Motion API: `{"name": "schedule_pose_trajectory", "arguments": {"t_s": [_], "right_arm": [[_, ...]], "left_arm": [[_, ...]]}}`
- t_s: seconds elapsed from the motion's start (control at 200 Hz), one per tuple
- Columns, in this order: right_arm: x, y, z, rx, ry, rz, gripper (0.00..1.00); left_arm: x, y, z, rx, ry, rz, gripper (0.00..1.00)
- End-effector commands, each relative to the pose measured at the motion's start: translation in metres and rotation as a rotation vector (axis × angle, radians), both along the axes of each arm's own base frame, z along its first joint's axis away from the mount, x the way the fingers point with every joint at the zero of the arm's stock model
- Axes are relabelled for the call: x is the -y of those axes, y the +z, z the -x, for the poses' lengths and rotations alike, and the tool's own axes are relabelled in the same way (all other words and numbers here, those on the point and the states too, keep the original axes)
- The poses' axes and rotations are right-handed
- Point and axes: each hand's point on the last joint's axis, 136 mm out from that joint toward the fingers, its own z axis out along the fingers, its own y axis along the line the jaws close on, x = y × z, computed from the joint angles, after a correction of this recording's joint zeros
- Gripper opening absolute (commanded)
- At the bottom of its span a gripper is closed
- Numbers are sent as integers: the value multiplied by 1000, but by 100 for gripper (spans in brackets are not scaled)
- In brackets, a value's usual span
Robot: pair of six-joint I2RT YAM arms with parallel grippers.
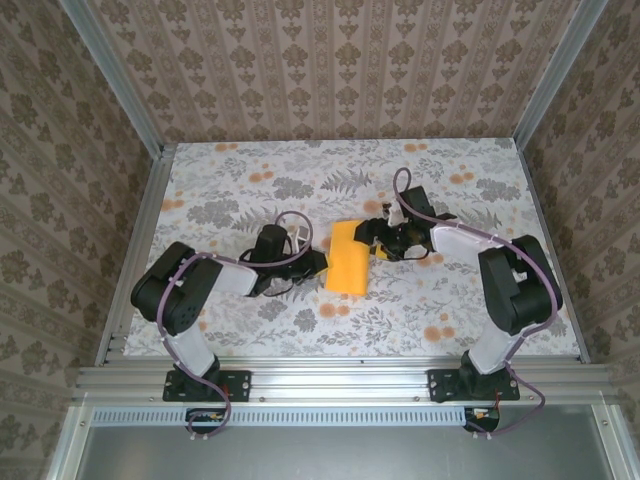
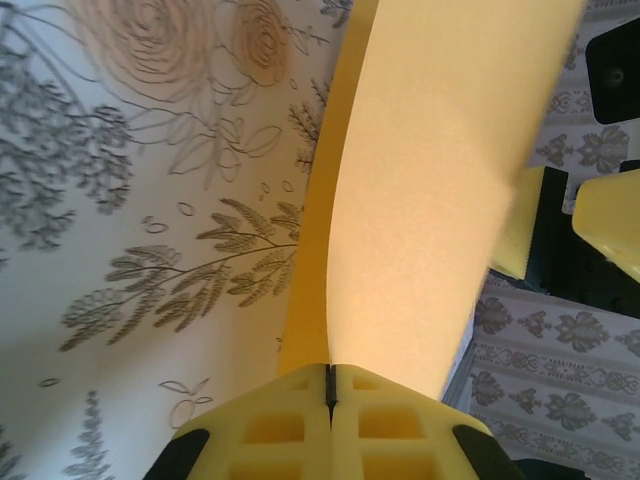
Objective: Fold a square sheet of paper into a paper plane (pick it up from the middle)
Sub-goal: First fold in half a square sheet of paper at the center of the table.
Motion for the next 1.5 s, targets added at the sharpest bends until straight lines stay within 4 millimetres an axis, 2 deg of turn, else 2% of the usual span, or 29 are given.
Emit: {"name": "schedule_pose_trajectory", "arguments": {"t_s": [0.0,0.115,0.24,0.41,0.66,0.985,1.3,1.4,1.495], "right_arm": [[25,-18,17,-36,-3,157,76],[36,-23,22,-52,-7,232,78],[43,-19,25,-37,-19,266,79],[42,-13,28,-15,-25,259,79],[41,-27,31,-46,-37,267,77],[36,-44,31,-101,-11,285,67],[39,-57,33,-140,-7,317,53],[43,-62,34,-158,-8,344,49],[46,-65,35,-167,-6,368,47]], "left_arm": [[10,5,-2,40,-36,-9,0],[16,8,-2,48,-53,-13,0],[24,7,-3,48,-70,-19,0],[39,6,-5,43,-107,-28,0],[50,-5,-4,-1,-149,-74,0],[59,-19,-4,-66,-186,-98,0],[62,-21,-3,-79,-206,-110,0],[57,-20,-4,-71,-194,-147,11],[48,-16,-8,-45,-168,-201,28]]}}
